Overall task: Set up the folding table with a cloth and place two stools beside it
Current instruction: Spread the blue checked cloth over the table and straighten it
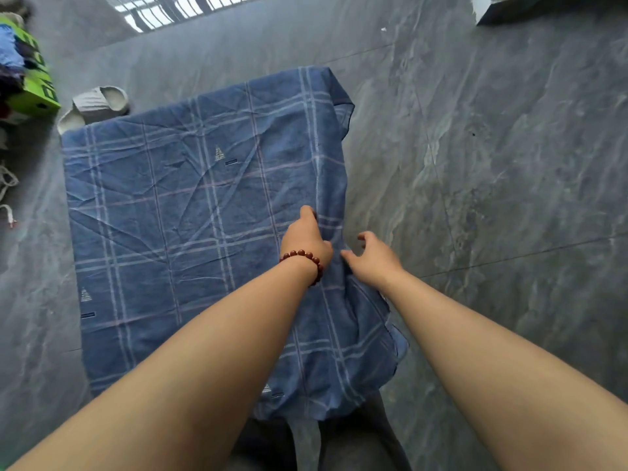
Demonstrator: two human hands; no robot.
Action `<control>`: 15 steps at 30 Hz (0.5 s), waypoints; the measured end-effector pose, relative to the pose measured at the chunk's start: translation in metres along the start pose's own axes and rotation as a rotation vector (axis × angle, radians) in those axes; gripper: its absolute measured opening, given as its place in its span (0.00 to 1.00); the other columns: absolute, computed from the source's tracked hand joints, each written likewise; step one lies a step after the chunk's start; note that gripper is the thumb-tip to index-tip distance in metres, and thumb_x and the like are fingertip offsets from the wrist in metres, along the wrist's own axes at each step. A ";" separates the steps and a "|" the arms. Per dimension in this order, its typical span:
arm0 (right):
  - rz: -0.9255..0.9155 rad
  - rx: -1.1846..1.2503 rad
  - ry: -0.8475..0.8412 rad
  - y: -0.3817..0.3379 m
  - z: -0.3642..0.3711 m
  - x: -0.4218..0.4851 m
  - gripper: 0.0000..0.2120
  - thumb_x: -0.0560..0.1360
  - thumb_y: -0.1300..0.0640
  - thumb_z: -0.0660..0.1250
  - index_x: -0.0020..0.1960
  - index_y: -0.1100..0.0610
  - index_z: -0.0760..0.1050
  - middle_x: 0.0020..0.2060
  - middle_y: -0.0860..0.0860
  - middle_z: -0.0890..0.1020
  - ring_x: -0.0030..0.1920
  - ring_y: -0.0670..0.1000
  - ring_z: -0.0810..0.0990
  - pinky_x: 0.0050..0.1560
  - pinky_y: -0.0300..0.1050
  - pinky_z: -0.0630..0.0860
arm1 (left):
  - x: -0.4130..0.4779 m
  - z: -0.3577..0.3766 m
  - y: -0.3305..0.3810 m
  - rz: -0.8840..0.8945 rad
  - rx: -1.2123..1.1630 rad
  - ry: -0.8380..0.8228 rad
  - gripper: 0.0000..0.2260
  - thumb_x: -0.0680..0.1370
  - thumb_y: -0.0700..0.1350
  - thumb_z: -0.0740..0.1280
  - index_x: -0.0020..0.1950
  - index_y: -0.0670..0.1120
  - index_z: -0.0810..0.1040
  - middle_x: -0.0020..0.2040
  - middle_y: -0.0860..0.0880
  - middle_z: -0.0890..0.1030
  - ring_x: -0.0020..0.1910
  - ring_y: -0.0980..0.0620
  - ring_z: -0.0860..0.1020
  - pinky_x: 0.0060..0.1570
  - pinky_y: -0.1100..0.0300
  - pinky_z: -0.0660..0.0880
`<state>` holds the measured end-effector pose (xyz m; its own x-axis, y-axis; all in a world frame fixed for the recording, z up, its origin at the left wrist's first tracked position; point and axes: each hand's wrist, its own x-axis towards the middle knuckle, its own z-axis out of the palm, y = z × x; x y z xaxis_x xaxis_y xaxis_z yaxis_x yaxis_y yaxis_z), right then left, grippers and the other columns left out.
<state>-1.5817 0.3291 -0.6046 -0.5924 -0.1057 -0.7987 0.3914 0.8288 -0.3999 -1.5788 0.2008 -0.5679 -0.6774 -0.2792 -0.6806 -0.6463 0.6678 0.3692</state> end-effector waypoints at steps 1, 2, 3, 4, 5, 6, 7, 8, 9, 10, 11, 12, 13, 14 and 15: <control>0.007 0.004 -0.045 0.002 0.002 -0.001 0.31 0.75 0.47 0.66 0.72 0.59 0.60 0.68 0.58 0.71 0.66 0.57 0.71 0.60 0.45 0.68 | -0.001 -0.002 -0.001 -0.011 -0.009 -0.001 0.16 0.73 0.38 0.63 0.59 0.44 0.65 0.48 0.43 0.76 0.47 0.43 0.76 0.44 0.55 0.72; 0.010 0.027 -0.081 0.004 0.003 -0.003 0.33 0.74 0.46 0.67 0.72 0.59 0.60 0.67 0.58 0.72 0.65 0.57 0.72 0.58 0.45 0.69 | -0.001 -0.004 -0.002 -0.025 -0.011 -0.003 0.15 0.73 0.38 0.62 0.58 0.45 0.65 0.48 0.43 0.76 0.46 0.44 0.76 0.43 0.55 0.72; 0.013 0.060 -0.112 0.005 0.005 -0.004 0.34 0.73 0.46 0.69 0.71 0.60 0.61 0.66 0.57 0.72 0.64 0.57 0.73 0.55 0.44 0.69 | -0.001 -0.006 -0.003 -0.040 -0.005 -0.006 0.16 0.73 0.37 0.61 0.59 0.45 0.65 0.48 0.43 0.76 0.45 0.44 0.75 0.43 0.54 0.72; 0.014 0.084 -0.138 0.007 0.006 -0.005 0.34 0.71 0.45 0.71 0.70 0.60 0.63 0.64 0.57 0.74 0.62 0.56 0.74 0.52 0.43 0.69 | -0.002 -0.008 -0.004 -0.055 0.007 -0.008 0.16 0.72 0.36 0.61 0.59 0.44 0.65 0.48 0.43 0.75 0.46 0.43 0.75 0.44 0.53 0.73; 0.016 0.085 -0.151 0.008 0.006 -0.007 0.34 0.70 0.46 0.73 0.68 0.60 0.65 0.62 0.56 0.75 0.60 0.55 0.75 0.50 0.43 0.70 | -0.002 -0.009 -0.006 -0.069 0.026 -0.007 0.16 0.72 0.35 0.60 0.59 0.44 0.65 0.49 0.42 0.75 0.47 0.42 0.75 0.44 0.52 0.74; 0.018 0.066 -0.147 0.009 0.007 -0.008 0.32 0.68 0.46 0.74 0.65 0.60 0.67 0.59 0.55 0.76 0.57 0.55 0.75 0.49 0.43 0.70 | -0.002 -0.010 -0.007 -0.084 0.050 -0.003 0.16 0.73 0.35 0.60 0.59 0.43 0.65 0.49 0.41 0.75 0.48 0.41 0.75 0.44 0.51 0.73; 0.023 0.046 -0.133 0.010 0.007 -0.008 0.29 0.68 0.47 0.75 0.62 0.60 0.70 0.56 0.55 0.77 0.54 0.54 0.76 0.48 0.43 0.70 | -0.002 -0.011 -0.009 -0.099 0.076 0.001 0.15 0.73 0.35 0.60 0.58 0.43 0.64 0.50 0.40 0.75 0.48 0.40 0.75 0.43 0.51 0.73; 0.027 0.036 -0.117 0.011 0.006 -0.008 0.25 0.68 0.48 0.75 0.58 0.60 0.73 0.53 0.54 0.79 0.50 0.53 0.76 0.48 0.44 0.71 | -0.003 -0.012 -0.011 -0.112 0.100 0.005 0.15 0.73 0.34 0.60 0.58 0.42 0.64 0.51 0.40 0.75 0.49 0.40 0.75 0.42 0.51 0.72; 0.028 0.035 -0.105 0.011 0.005 -0.009 0.20 0.68 0.49 0.74 0.53 0.59 0.75 0.49 0.54 0.80 0.47 0.52 0.76 0.46 0.44 0.72 | -0.003 -0.012 -0.013 -0.121 0.118 0.008 0.15 0.74 0.34 0.60 0.58 0.41 0.63 0.52 0.39 0.75 0.50 0.39 0.75 0.43 0.50 0.72; 0.022 0.037 -0.094 0.011 0.004 -0.009 0.15 0.69 0.50 0.73 0.49 0.58 0.76 0.44 0.53 0.80 0.44 0.51 0.76 0.43 0.44 0.73 | -0.003 -0.013 -0.015 -0.125 0.129 0.009 0.15 0.74 0.34 0.60 0.59 0.41 0.63 0.53 0.38 0.75 0.51 0.38 0.76 0.44 0.50 0.72; 0.014 0.048 -0.079 0.011 0.003 -0.010 0.11 0.69 0.51 0.72 0.45 0.57 0.76 0.39 0.51 0.79 0.42 0.51 0.76 0.38 0.43 0.72 | -0.003 -0.013 -0.017 -0.126 0.136 0.010 0.15 0.74 0.34 0.60 0.59 0.40 0.63 0.53 0.38 0.75 0.51 0.38 0.76 0.44 0.50 0.72; 0.005 0.070 -0.060 0.011 0.002 -0.011 0.08 0.69 0.52 0.71 0.41 0.55 0.75 0.35 0.49 0.77 0.39 0.50 0.76 0.34 0.41 0.69 | -0.003 -0.012 -0.018 -0.129 0.140 0.012 0.15 0.75 0.34 0.60 0.60 0.40 0.62 0.53 0.38 0.76 0.51 0.39 0.76 0.44 0.50 0.72; -0.001 0.098 -0.047 0.009 0.002 -0.012 0.08 0.69 0.53 0.71 0.36 0.54 0.73 0.31 0.48 0.75 0.36 0.49 0.75 0.31 0.40 0.67 | -0.003 -0.012 -0.019 -0.139 0.138 0.016 0.16 0.75 0.34 0.60 0.61 0.40 0.61 0.53 0.38 0.76 0.51 0.39 0.76 0.43 0.50 0.72; -0.007 0.130 -0.040 0.007 0.002 -0.014 0.10 0.68 0.54 0.70 0.32 0.53 0.71 0.28 0.48 0.74 0.32 0.48 0.73 0.29 0.40 0.66 | -0.003 -0.012 -0.020 -0.153 0.130 0.020 0.18 0.75 0.35 0.61 0.63 0.40 0.60 0.53 0.39 0.76 0.50 0.39 0.77 0.43 0.51 0.73; -0.011 0.167 -0.038 0.005 0.002 -0.015 0.12 0.68 0.54 0.68 0.29 0.53 0.68 0.26 0.47 0.72 0.30 0.47 0.71 0.29 0.40 0.65 | -0.003 -0.012 -0.020 -0.168 0.115 0.025 0.20 0.75 0.35 0.61 0.64 0.39 0.58 0.53 0.39 0.76 0.51 0.39 0.77 0.43 0.50 0.73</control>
<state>-1.5695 0.3334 -0.5957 -0.5714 -0.1374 -0.8091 0.4988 0.7248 -0.4753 -1.5683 0.1796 -0.5655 -0.5729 -0.4097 -0.7098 -0.7075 0.6845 0.1759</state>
